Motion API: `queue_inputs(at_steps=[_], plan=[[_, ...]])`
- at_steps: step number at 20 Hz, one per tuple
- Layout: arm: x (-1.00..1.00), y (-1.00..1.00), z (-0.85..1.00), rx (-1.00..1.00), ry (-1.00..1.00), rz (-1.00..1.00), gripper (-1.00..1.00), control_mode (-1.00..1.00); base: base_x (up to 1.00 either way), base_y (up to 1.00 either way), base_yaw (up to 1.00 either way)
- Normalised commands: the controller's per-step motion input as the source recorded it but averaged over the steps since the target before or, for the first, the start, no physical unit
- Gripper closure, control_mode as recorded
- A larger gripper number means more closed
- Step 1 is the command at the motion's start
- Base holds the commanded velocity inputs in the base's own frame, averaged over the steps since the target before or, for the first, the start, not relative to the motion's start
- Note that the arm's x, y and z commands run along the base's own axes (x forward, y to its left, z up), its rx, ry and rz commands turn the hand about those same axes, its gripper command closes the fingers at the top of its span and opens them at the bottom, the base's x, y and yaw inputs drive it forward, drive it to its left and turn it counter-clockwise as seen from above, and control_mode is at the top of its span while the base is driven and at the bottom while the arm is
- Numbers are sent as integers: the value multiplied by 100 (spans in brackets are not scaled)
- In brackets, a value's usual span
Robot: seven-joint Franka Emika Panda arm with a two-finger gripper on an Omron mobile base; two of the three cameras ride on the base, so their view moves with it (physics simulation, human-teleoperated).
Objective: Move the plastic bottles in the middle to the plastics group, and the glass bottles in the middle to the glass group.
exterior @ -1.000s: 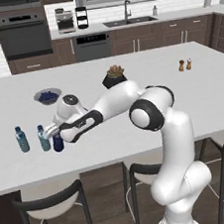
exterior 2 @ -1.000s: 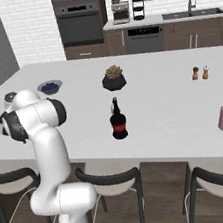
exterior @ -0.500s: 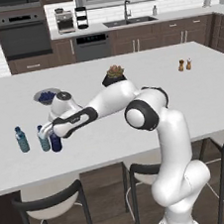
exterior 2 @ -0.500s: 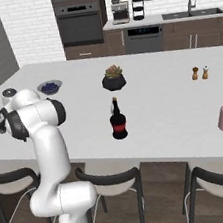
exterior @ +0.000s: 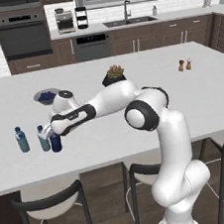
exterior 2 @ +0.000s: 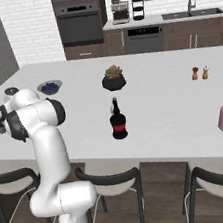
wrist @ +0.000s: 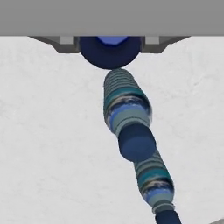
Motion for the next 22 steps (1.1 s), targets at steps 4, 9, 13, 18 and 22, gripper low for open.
queue_inputs(at_steps=[4, 9, 13, 18, 22], plan=[[0, 0, 27, 7, 0, 0, -100, -100, 0, 0, 0], [0, -7, 44, 1, 0, 0, -100, -100, 0, 0, 0], [-6, -20, 68, 2, 5, 0, -100, -100, 0, 0, 0], [-19, -63, 33, -5, 24, -8, -100, -100, 0, 0, 0], [-26, -84, 14, -6, 26, -11, -100, -100, 0, 0, 0]])
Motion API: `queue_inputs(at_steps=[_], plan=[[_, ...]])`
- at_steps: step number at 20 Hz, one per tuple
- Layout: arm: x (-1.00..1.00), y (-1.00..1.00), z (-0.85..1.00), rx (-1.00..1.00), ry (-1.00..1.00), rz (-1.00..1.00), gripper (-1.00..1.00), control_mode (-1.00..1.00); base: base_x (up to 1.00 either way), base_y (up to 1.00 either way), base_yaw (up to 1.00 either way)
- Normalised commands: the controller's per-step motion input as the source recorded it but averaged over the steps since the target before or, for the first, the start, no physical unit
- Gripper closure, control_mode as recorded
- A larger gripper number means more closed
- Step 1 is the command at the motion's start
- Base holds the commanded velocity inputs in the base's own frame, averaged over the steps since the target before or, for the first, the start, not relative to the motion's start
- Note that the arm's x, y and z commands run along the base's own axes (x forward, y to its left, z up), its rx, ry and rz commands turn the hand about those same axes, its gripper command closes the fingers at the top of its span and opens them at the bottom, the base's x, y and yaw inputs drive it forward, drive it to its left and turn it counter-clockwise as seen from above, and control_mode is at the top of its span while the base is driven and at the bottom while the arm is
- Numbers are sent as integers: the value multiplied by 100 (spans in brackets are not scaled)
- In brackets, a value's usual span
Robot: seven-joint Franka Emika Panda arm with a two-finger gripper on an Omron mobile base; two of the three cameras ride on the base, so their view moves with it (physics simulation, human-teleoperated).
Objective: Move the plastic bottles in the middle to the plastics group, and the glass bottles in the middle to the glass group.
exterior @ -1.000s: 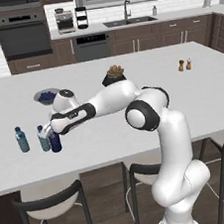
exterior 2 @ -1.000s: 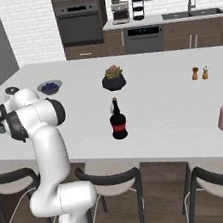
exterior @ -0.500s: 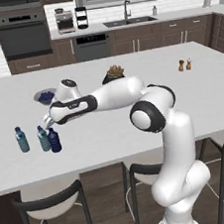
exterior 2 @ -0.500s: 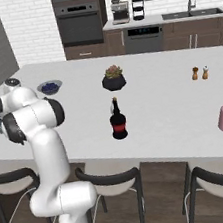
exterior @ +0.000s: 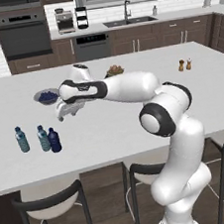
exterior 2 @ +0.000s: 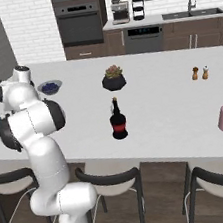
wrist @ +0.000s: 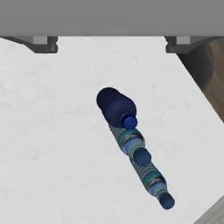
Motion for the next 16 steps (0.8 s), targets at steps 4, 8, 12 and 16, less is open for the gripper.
queue_inputs(at_steps=[4, 8, 12, 16], plan=[[-36, -93, 3, -2, 12, -12, -100, -100, 0, 0, 0], [-48, -95, 8, -5, -3, -14, -100, -100, 0, 0, 0], [-36, -88, 4, -8, 0, -17, -100, -100, 0, 0, 0], [-27, -84, -2, -14, -7, -17, -100, -100, 0, 0, 0]])
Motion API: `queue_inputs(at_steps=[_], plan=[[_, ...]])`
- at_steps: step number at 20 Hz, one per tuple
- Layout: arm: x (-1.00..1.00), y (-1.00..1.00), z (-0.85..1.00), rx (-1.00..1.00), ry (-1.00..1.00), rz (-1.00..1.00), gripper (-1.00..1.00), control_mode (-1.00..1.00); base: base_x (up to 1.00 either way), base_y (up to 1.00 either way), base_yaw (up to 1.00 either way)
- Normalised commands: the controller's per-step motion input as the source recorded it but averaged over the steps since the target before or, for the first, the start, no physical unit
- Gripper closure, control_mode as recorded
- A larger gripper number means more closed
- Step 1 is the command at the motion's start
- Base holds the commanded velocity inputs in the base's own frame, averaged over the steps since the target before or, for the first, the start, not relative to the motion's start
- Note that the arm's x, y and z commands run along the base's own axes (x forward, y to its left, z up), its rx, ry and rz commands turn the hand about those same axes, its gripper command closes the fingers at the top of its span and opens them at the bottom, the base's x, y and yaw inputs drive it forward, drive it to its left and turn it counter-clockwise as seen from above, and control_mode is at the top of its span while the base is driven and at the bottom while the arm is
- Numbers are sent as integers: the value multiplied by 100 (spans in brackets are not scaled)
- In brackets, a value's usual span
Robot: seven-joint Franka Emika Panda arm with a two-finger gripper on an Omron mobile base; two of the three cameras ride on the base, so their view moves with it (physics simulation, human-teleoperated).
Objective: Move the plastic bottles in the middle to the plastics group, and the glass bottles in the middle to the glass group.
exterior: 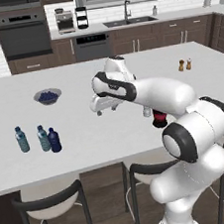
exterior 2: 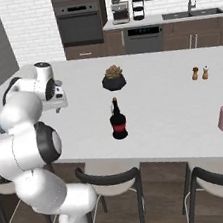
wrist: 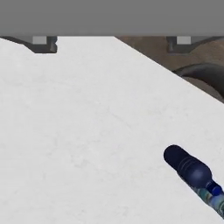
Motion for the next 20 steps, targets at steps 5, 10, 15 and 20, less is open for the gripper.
queue_inputs(at_steps=[5, 10, 15, 20], plan=[[-10, -85, -3, -17, -14, -19, -100, -100, 0, 0, 0], [0, -75, 9, -9, 0, -34, -100, -100, 0, 0, 0], [-13, -86, 14, -2, -1, -30, -100, -100, 0, 0, 0], [-14, -86, 12, 0, -5, -23, -100, -100, 0, 0, 0]])
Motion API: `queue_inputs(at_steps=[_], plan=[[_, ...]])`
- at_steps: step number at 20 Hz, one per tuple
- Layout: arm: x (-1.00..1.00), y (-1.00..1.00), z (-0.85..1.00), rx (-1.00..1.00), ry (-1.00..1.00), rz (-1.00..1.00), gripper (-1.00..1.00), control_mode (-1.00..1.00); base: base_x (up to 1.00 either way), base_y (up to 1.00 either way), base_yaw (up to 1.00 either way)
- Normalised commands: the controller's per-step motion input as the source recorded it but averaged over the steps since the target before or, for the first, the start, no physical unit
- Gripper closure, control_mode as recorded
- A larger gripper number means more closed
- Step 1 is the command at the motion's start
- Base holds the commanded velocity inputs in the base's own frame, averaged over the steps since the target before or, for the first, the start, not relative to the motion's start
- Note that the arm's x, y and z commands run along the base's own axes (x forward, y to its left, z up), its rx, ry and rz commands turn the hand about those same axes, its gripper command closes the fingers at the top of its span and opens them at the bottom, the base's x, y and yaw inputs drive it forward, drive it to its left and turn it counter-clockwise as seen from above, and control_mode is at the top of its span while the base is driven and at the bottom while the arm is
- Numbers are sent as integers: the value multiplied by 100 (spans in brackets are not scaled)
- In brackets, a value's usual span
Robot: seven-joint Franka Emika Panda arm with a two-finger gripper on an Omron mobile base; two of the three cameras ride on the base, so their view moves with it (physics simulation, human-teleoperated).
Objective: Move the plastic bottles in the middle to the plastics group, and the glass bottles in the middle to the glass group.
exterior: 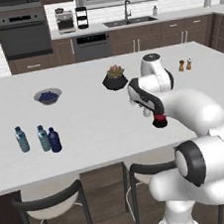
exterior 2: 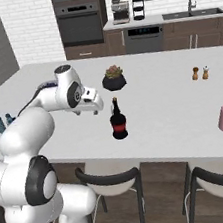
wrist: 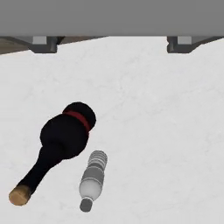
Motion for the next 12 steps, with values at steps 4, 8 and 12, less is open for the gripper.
queue_inputs(at_steps=[4, 8, 12], plan=[[-1, -77, 9, 2, -1, -23, -100, -100, 0, 0, 0], [11, -66, 5, 0, -1, -10, -100, -100, 0, 0, 0], [28, -40, 7, 0, -4, -1, -100, -100, 0, 0, 0]])
